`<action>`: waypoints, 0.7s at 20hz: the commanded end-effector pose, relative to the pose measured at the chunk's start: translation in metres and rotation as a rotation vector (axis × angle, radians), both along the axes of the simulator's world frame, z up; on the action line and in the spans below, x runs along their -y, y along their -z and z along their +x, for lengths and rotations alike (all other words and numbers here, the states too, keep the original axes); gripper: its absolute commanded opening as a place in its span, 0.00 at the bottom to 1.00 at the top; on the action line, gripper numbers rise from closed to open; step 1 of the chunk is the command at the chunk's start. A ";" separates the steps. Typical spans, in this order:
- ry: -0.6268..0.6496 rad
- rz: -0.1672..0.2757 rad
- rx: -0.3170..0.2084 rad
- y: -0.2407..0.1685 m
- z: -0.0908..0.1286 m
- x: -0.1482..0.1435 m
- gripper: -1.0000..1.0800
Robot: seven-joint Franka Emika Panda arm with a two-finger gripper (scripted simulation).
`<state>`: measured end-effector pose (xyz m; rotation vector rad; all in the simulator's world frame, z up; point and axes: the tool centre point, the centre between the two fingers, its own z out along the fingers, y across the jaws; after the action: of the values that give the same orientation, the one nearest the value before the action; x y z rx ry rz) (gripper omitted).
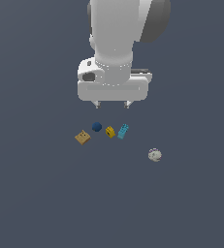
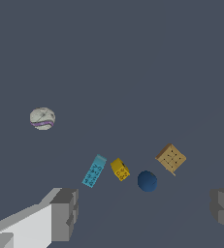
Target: Pick up a designated object from a clutter of objects.
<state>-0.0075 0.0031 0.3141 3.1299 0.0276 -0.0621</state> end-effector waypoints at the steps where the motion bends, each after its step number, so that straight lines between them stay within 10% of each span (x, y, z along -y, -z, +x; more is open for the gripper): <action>1: 0.000 0.000 0.000 0.000 0.000 0.000 0.96; 14: -0.070 0.005 0.040 -0.012 0.007 -0.030 0.96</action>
<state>-0.0006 0.0340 0.3276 3.1301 0.1409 0.0031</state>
